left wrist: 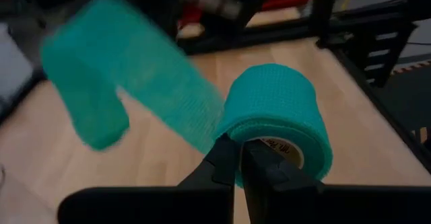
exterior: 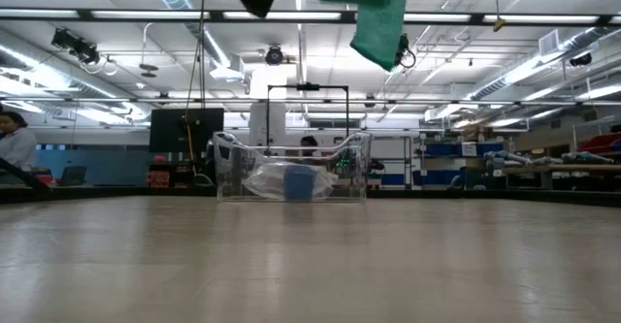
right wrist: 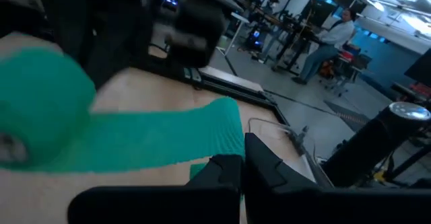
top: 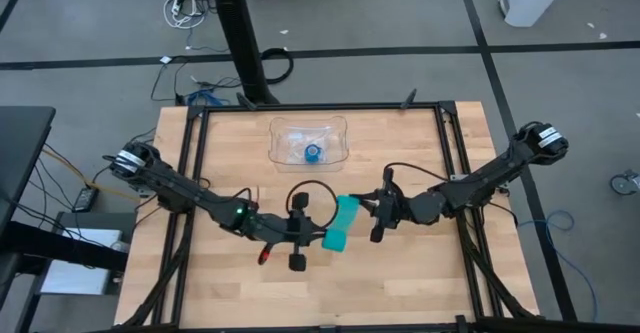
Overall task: Roll bandage
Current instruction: Roll the green bandage
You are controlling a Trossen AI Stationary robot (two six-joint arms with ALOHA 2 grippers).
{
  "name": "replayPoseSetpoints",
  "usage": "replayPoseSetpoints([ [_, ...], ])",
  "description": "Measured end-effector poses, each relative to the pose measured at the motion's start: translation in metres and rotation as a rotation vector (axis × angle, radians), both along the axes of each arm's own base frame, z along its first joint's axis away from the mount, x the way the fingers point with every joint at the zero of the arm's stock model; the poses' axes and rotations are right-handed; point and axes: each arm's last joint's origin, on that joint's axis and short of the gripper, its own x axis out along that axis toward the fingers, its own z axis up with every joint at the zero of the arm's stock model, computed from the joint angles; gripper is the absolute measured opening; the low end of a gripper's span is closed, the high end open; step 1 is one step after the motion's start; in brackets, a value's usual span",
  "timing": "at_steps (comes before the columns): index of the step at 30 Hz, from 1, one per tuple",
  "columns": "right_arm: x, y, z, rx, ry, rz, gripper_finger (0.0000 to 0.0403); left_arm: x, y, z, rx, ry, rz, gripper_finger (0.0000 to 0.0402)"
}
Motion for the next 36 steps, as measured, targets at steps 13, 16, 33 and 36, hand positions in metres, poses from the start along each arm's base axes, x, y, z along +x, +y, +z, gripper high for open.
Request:
replayPoseSetpoints([
  [13, 0.018, 0.028, 0.008, -0.124, 0.032, 0.123, 0.0000, 0.015, 0.026, -0.020, -0.113, 0.088, 0.087, 0.0016],
  [16, 0.017, 0.038, 0.010, -0.155, 0.032, 0.156, 0.0000, 0.017, 0.033, -0.020, -0.140, 0.087, 0.120, 0.0016],
  [33, 0.022, 0.061, -0.008, -0.137, 0.025, 0.156, 0.0162, 0.026, 0.050, -0.009, -0.094, -0.037, 0.151, 0.0016],
  [36, 0.020, 0.065, -0.011, -0.120, 0.038, 0.174, 0.0205, 0.026, 0.050, -0.008, -0.038, -0.046, 0.159, 0.0016],
])
